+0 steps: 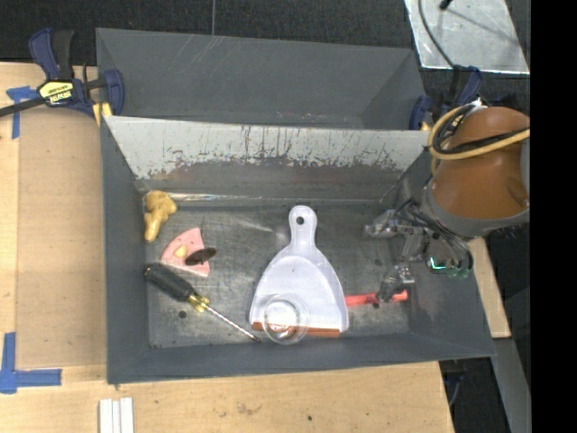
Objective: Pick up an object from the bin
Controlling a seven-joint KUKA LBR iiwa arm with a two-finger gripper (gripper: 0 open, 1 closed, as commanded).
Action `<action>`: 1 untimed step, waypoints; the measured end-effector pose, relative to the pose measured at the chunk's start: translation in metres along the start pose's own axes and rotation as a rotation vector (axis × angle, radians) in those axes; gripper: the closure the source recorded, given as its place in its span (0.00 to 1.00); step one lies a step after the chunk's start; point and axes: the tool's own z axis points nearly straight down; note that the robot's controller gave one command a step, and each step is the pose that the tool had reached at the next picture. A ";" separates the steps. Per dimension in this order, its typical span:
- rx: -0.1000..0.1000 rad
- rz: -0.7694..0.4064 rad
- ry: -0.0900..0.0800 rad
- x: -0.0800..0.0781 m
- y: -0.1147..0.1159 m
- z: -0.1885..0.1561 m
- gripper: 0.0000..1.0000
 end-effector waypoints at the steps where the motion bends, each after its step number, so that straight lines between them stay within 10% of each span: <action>1: 0.001 -0.003 -0.007 -0.002 0.000 -0.003 1.00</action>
Offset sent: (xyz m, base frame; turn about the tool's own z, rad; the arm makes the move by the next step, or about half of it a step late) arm 0.0000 0.0000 0.0000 0.0000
